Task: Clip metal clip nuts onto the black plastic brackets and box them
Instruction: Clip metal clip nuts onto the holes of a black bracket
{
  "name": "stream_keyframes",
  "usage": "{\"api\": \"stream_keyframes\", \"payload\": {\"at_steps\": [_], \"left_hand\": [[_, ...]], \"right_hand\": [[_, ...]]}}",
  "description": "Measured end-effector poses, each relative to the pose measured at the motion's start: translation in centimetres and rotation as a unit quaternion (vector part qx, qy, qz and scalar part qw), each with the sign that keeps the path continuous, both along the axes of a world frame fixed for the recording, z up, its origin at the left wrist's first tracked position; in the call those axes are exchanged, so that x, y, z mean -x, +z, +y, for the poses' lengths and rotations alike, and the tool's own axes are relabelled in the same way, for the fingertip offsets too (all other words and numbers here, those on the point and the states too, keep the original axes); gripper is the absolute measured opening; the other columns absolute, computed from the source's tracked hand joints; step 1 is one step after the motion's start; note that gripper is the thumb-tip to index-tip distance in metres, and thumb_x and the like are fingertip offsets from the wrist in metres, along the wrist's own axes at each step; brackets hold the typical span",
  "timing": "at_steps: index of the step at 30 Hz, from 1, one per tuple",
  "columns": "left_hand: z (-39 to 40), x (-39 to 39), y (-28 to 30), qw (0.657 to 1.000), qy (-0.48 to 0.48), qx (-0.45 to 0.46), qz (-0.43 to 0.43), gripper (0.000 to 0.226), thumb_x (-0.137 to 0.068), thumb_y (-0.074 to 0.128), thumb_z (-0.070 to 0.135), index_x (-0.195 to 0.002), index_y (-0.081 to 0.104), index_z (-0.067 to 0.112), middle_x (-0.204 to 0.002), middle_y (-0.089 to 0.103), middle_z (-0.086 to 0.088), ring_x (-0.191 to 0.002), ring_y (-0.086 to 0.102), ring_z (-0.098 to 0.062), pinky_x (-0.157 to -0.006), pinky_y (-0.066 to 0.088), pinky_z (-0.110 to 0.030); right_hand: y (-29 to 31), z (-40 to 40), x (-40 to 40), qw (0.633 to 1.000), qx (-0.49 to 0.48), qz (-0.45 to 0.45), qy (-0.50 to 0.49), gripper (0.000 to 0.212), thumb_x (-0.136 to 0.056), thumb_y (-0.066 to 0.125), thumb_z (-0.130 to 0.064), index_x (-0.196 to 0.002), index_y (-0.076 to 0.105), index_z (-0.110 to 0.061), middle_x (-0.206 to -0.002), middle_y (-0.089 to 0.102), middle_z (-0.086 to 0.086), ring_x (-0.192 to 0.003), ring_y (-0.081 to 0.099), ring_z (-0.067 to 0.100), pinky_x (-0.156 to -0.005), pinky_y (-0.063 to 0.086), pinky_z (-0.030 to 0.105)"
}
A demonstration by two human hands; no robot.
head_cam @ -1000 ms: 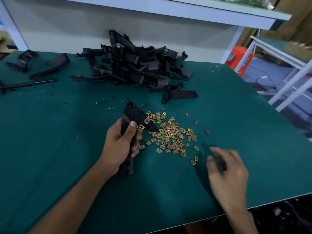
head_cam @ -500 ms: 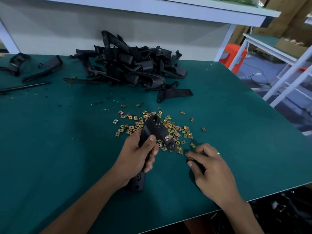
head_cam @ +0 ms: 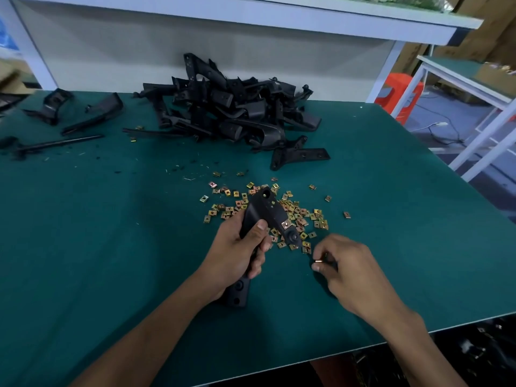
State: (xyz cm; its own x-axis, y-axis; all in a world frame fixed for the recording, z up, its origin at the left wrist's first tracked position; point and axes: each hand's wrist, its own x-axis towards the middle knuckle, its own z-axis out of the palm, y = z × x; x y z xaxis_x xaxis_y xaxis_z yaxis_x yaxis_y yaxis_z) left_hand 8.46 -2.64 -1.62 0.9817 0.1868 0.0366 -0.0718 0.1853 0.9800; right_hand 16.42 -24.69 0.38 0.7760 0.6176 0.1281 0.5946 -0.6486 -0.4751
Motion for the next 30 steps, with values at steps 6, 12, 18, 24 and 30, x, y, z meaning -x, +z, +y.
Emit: {"api": "stream_keyframes", "payload": {"at_steps": [6,12,18,24,30], "left_hand": [[-0.1,-0.1,0.0,1.0,0.011,0.003,0.018,0.023,-0.105,0.054,0.034,-0.083,0.053,0.027,-0.072,0.056,-0.004,-0.046,0.041,-0.017,-0.042,0.038,-0.026],[-0.2,-0.1,-0.1,1.0,0.01,0.014,0.008,0.024,-0.105,0.055,0.032,-0.087,0.05,0.018,-0.071,0.054,-0.006,-0.044,0.04,-0.018,-0.042,0.036,-0.025],[-0.3,-0.2,-0.1,1.0,0.011,0.026,-0.001,0.031,-0.102,0.058,0.034,-0.091,0.045,0.009,-0.07,0.053,-0.007,-0.043,0.04,-0.017,-0.041,0.035,-0.024],[-0.4,-0.2,0.0,1.0,0.013,0.026,-0.003,0.032,-0.104,0.055,0.031,-0.096,0.043,0.003,-0.07,0.052,-0.007,-0.043,0.038,-0.018,-0.041,0.035,-0.025],[-0.2,-0.3,0.0,1.0,0.016,0.024,-0.002,0.027,-0.106,0.053,0.029,-0.097,0.045,0.005,-0.07,0.051,-0.006,-0.044,0.038,-0.017,-0.041,0.035,-0.024]], "right_hand": [[3.1,3.6,-0.7,0.927,-0.334,0.136,-0.099,0.02,-0.081,0.085,-0.01,-0.081,0.082,-0.03,-0.081,0.078,-0.009,-0.074,0.072,0.009,-0.069,0.055,0.018],[5.2,8.8,-0.5,0.808,-0.517,0.261,-0.112,0.018,-0.079,0.083,0.003,-0.085,0.08,-0.014,-0.08,0.076,0.011,-0.077,0.07,0.019,-0.073,0.056,0.024],[4.8,10.3,0.5,0.785,-0.528,0.296,-0.128,0.018,-0.081,0.081,0.003,-0.077,0.079,-0.014,-0.073,0.075,0.008,-0.066,0.068,0.014,-0.062,0.057,0.024],[4.6,10.5,0.3,0.783,-0.534,0.285,-0.14,0.032,-0.082,0.077,0.008,-0.063,0.075,-0.018,-0.063,0.067,0.004,-0.062,0.062,0.019,-0.064,0.054,0.031],[4.2,10.7,0.3,0.798,-0.514,0.29,-0.121,0.034,-0.083,0.076,0.01,-0.062,0.075,-0.018,-0.067,0.068,0.007,-0.065,0.062,0.019,-0.067,0.053,0.032]]}}
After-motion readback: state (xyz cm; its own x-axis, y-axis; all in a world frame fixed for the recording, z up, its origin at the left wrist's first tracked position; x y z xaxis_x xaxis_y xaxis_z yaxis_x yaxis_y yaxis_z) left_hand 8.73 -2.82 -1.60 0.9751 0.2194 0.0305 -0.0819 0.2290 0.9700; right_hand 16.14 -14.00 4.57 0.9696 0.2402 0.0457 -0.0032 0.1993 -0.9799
